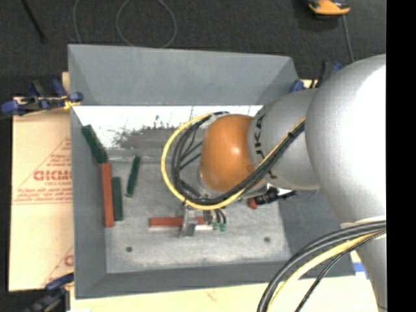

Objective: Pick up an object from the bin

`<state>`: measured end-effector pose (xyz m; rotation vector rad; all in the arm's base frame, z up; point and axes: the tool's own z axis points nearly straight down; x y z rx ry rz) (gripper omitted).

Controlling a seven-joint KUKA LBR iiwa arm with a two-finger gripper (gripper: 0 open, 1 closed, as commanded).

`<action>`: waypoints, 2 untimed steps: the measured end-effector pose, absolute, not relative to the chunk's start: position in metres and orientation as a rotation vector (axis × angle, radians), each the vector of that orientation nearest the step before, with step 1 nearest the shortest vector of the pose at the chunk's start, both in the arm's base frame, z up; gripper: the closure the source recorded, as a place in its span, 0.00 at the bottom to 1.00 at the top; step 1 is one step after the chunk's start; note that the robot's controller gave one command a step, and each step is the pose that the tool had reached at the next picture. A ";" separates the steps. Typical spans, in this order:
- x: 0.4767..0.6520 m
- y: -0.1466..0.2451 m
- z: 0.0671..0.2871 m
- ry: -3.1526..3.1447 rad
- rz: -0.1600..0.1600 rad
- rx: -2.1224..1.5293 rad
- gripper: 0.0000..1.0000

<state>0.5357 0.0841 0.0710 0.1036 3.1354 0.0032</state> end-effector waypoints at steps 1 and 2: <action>0.552 0.041 0.243 3.127 0.001 0.110 1.00; 0.563 0.076 0.236 3.123 0.001 -0.271 1.00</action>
Offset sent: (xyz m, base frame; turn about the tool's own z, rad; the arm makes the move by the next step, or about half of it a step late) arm 0.0130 -0.0416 0.1659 0.0010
